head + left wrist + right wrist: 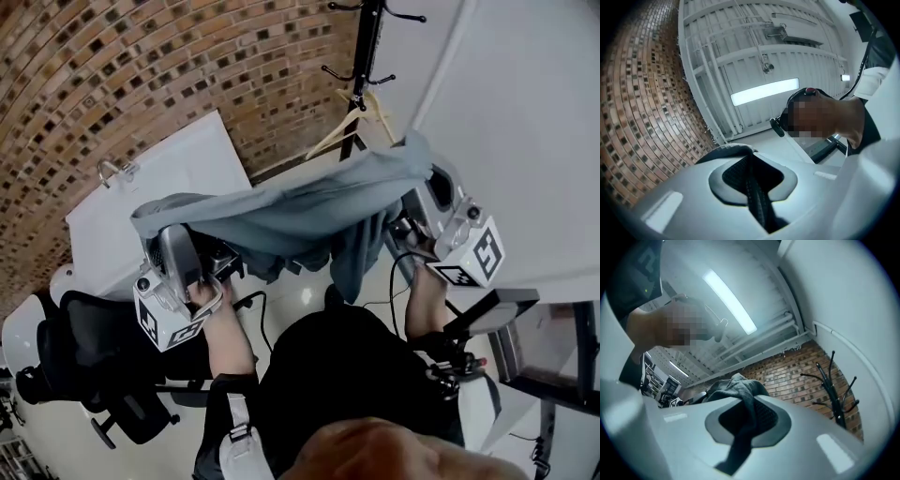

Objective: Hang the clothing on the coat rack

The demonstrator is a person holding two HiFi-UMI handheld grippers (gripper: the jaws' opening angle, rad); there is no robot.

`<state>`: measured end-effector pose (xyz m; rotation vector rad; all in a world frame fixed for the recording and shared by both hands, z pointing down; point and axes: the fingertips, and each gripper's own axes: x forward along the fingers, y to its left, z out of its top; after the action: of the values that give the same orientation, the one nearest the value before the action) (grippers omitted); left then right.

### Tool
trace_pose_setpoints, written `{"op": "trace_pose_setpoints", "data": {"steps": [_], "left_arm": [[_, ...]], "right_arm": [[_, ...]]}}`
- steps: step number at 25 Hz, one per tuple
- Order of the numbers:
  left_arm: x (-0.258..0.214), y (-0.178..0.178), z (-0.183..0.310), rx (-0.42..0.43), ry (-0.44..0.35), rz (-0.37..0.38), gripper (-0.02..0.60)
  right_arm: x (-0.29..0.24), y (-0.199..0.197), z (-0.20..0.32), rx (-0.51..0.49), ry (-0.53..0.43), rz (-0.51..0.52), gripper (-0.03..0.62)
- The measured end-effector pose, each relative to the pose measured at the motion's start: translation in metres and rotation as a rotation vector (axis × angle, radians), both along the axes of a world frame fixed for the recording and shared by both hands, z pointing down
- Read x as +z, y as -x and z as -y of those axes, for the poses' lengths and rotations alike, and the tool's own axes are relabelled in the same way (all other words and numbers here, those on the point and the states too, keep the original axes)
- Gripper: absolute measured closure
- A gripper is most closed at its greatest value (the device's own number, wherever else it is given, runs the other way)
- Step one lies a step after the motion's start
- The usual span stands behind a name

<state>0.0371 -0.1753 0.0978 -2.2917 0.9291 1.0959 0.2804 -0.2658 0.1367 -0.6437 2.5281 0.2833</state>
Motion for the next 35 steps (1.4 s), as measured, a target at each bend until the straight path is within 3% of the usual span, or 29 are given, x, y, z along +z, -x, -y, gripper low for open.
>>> {"op": "trace_pose_setpoints", "data": {"steps": [7, 11, 17, 21, 23, 25, 26, 28, 29, 30, 32, 35], "left_arm": [[-0.030, -0.074, 0.100, 0.111, -0.029, 0.010, 0.551], [-0.034, -0.105, 0.151, 0.178, -0.024, 0.018, 0.551], [-0.039, -0.119, 0.207, 0.283, -0.059, 0.015, 0.551], [-0.079, -0.116, 0.252, 0.338, -0.126, 0.007, 0.551], [-0.111, -0.124, 0.292, 0.322, -0.163, 0.026, 0.549], [-0.130, -0.146, 0.365, 0.229, -0.084, 0.076, 0.543], [-0.130, -0.163, 0.418, 0.194, 0.031, 0.106, 0.537], [-0.105, -0.195, 0.517, 0.209, 0.343, 0.170, 0.538], [-0.083, -0.206, 0.545, 0.229, 0.468, 0.210, 0.540], [-0.058, -0.211, 0.556, 0.251, 0.543, 0.246, 0.540], [-0.014, -0.214, 0.547, 0.305, 0.581, 0.275, 0.533], [0.007, -0.216, 0.527, 0.366, 0.549, 0.269, 0.528]], "right_arm": [[-0.040, -0.091, 0.059, 0.212, -0.089, -0.040, 0.582], [-0.042, -0.126, 0.091, 0.300, -0.091, -0.029, 0.582], [-0.044, -0.146, 0.133, 0.403, -0.098, -0.011, 0.582], [-0.093, -0.145, 0.169, 0.433, -0.181, 0.025, 0.582], [-0.127, -0.159, 0.202, 0.472, -0.241, 0.073, 0.582], [-0.153, -0.188, 0.260, 0.600, -0.239, 0.105, 0.582], [-0.155, -0.203, 0.297, 0.675, -0.194, 0.103, 0.582], [-0.123, -0.220, 0.381, 0.759, 0.015, 0.052, 0.582], [-0.085, -0.221, 0.418, 0.737, 0.158, 0.024, 0.582], [-0.037, -0.220, 0.440, 0.683, 0.285, 0.008, 0.582], [0.049, -0.203, 0.440, 0.557, 0.408, -0.001, 0.580], [0.085, -0.155, 0.404, 0.378, 0.389, 0.030, 0.580]]}}
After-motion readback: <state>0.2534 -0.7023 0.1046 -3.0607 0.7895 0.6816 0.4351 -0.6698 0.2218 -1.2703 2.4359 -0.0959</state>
